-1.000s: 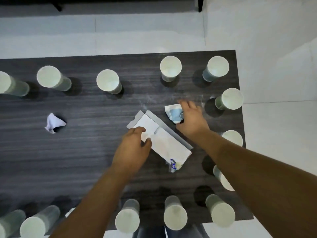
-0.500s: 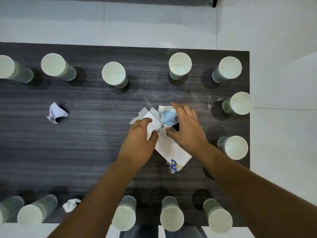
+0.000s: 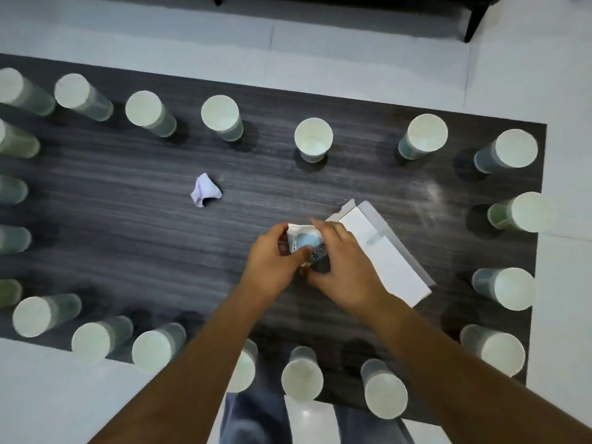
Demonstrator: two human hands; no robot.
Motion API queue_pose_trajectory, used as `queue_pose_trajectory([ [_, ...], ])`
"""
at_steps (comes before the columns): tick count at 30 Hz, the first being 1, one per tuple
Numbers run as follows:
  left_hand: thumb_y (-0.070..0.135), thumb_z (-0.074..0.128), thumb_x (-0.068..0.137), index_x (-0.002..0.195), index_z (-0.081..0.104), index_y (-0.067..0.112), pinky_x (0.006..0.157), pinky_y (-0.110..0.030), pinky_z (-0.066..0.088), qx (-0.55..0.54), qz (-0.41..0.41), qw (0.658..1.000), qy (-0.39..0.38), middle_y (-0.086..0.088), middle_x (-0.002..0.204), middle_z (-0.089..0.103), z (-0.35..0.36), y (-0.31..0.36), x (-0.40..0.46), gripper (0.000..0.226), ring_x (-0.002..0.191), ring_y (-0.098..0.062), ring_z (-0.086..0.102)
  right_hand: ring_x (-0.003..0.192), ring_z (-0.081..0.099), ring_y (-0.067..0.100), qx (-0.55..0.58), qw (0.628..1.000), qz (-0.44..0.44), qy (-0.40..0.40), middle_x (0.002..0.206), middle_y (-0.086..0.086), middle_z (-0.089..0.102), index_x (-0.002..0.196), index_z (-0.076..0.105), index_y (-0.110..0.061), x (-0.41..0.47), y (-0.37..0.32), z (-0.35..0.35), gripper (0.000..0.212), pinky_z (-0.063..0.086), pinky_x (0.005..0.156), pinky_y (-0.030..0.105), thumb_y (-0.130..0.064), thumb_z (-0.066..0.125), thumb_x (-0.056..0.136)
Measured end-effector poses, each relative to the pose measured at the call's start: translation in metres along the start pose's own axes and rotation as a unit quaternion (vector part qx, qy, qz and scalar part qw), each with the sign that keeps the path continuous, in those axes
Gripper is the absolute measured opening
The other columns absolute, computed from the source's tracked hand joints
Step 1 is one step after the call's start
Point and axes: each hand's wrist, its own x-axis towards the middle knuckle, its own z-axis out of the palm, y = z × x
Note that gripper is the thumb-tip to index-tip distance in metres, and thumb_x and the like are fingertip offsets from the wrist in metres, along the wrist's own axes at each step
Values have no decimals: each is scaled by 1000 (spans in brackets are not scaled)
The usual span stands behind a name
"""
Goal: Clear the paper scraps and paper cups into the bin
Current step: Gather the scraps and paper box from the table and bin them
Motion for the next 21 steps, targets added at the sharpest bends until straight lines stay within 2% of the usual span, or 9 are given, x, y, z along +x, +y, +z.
queue_pose_trajectory([
  [2, 9, 74, 80, 114, 60, 8, 77, -25, 55, -16, -17, 1000, 6, -4, 100, 68, -24, -10, -4, 37, 88, -11, 65, 130, 40, 16, 2, 1000, -4, -9, 142, -2, 42, 147, 33, -21, 2, -21, 17, 80, 38, 108, 34, -26, 74, 78],
  [4, 6, 74, 78, 111, 61, 10, 81, -30, 54, -39, -26, 999, 12, -7, 102, 68, -44, -18, -8, 35, 92, -17, 65, 130, 40, 16, 10, 1000, -10, -26, 141, -3, 42, 146, 33, -21, 3, -39, 32, 81, 40, 106, 35, -26, 75, 77],
  [10, 8, 75, 78, 104, 63, 15, 67, -11, 49, -10, -33, 999, 17, -1, 93, 67, -122, -50, -9, 30, 80, -6, 62, 136, 35, 12, 18, 999, -13, -49, 149, -6, 34, 150, 24, -26, 17, -105, 88, 87, 37, 110, 31, -27, 75, 79],
  [12, 10, 76, 78, 106, 64, 11, 69, -14, 49, 21, -35, 998, 45, -2, 94, 68, -151, -60, -6, 31, 82, -11, 63, 137, 33, 13, 9, 998, -13, -60, 150, -6, 32, 151, 21, -26, 27, -123, 104, 87, 37, 109, 31, -28, 73, 81],
  [14, 12, 76, 77, 108, 64, 9, 77, -24, 50, 54, -41, 994, 88, -4, 96, 68, -180, -69, -1, 33, 88, -17, 63, 138, 32, 16, -20, 997, -16, -66, 150, -4, 30, 151, 20, -24, 40, -137, 117, 84, 37, 109, 32, -29, 70, 83],
  [16, 12, 76, 77, 108, 64, 9, 81, -28, 50, 61, -44, 990, 122, -4, 98, 67, -208, -78, 3, 33, 92, -19, 63, 136, 32, 20, -55, 997, -11, -57, 148, -1, 32, 150, 21, -22, 57, -149, 127, 80, 37, 108, 34, -29, 68, 86],
  [18, 13, 75, 78, 111, 62, 9, 84, -32, 52, 59, -50, 988, 132, -5, 102, 67, -233, -89, 7, 35, 95, -21, 63, 133, 34, 23, -89, 995, 5, -37, 146, 1, 33, 148, 25, -20, 77, -159, 132, 75, 39, 103, 37, -27, 67, 86],
  [21, 14, 73, 81, 118, 60, 10, 84, -29, 51, 70, -62, 988, 122, -7, 110, 65, -261, -104, 9, 40, 99, -21, 62, 128, 34, 28, -130, 991, 27, 3, 146, 6, 33, 145, 31, -18, 112, -168, 133, 68, 39, 100, 40, -23, 65, 87],
])
